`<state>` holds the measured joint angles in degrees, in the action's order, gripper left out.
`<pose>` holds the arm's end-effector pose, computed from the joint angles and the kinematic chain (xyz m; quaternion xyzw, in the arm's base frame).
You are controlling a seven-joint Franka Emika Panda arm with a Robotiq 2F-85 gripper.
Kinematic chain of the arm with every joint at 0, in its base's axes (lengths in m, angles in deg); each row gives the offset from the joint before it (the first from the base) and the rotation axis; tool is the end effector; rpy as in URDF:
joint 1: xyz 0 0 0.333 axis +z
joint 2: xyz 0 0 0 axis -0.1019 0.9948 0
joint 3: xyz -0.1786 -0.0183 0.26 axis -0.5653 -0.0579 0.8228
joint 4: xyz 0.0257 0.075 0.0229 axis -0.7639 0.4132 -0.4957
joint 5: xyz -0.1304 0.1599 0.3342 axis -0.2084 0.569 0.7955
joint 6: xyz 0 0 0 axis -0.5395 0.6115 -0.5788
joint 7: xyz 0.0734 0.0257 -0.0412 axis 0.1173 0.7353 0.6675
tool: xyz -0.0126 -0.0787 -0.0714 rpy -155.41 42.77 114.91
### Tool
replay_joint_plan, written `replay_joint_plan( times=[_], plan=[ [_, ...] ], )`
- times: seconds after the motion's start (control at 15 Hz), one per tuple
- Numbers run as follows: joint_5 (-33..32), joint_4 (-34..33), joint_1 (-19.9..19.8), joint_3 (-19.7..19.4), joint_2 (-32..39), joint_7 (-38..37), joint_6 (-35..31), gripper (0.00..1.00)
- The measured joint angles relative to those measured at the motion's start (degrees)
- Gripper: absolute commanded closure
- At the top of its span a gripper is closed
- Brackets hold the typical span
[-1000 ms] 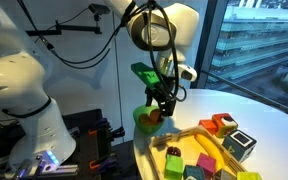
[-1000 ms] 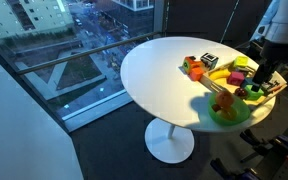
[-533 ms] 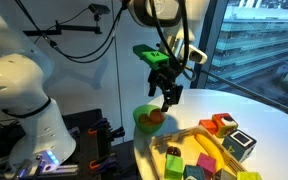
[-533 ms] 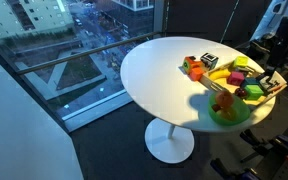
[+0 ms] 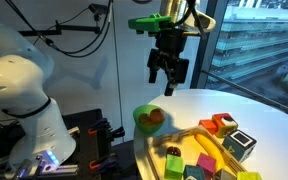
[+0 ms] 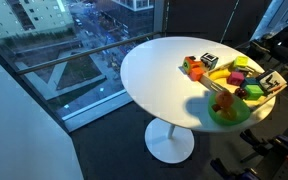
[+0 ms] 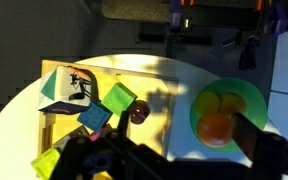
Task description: Pick up the toy orange from the tray and put it in the green bowl
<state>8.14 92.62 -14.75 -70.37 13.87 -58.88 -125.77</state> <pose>0.3901 -0.1485 0.4522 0.9941 0.0168 -0.1055 0.0206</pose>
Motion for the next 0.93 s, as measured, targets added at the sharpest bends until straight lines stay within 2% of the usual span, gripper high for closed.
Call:
replay_joint_plan(
  times=[0.93],
  plan=[
    [-0.8, -1.7, -0.1, -2.1, -7.2, -1.4, 0.9, 0.00]
  ],
)
